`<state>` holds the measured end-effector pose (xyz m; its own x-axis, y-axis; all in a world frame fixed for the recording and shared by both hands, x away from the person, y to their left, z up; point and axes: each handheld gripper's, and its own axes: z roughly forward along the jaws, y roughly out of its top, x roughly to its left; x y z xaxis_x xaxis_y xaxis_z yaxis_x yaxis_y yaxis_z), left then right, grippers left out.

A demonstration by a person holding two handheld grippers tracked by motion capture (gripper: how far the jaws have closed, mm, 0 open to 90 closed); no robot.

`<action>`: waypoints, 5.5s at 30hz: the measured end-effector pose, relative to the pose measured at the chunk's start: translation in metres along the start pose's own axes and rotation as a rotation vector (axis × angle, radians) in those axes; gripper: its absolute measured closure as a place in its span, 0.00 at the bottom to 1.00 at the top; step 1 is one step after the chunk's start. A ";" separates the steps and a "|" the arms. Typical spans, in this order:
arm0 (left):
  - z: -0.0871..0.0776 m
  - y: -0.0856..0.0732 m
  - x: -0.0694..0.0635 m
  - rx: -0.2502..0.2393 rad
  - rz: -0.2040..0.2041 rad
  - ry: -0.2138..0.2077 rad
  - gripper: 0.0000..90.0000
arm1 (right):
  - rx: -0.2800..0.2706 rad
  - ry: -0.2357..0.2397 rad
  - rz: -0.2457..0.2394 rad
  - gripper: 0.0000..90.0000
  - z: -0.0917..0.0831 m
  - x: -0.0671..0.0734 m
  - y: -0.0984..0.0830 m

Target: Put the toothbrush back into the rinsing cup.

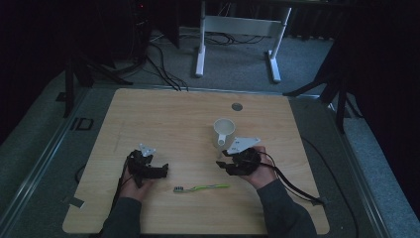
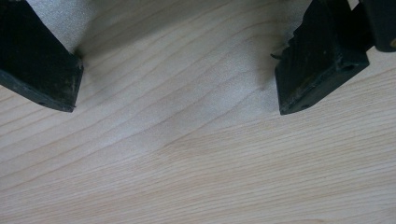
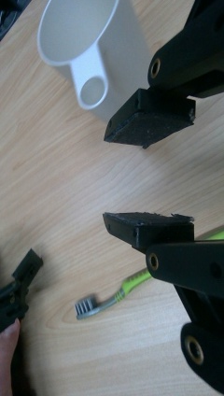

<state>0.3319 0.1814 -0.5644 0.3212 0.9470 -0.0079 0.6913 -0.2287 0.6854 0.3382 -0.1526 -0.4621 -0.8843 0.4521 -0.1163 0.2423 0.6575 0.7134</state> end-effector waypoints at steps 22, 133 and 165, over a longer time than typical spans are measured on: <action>0.000 0.000 0.000 0.001 0.000 -0.001 0.02 | 0.086 0.148 -0.125 0.66 0.018 0.014 0.039; 0.000 0.000 0.000 -0.001 0.000 0.000 0.02 | 0.610 0.361 -0.454 0.81 0.102 0.059 0.032; 0.000 0.000 0.000 -0.001 0.000 0.000 0.02 | 0.623 0.322 -0.481 0.91 0.102 0.063 0.030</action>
<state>0.3320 0.1814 -0.5645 0.3211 0.9470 -0.0081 0.6910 -0.2284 0.6858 0.3307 -0.0423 -0.5184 -0.9948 -0.0933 -0.0399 -0.0973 0.9886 0.1153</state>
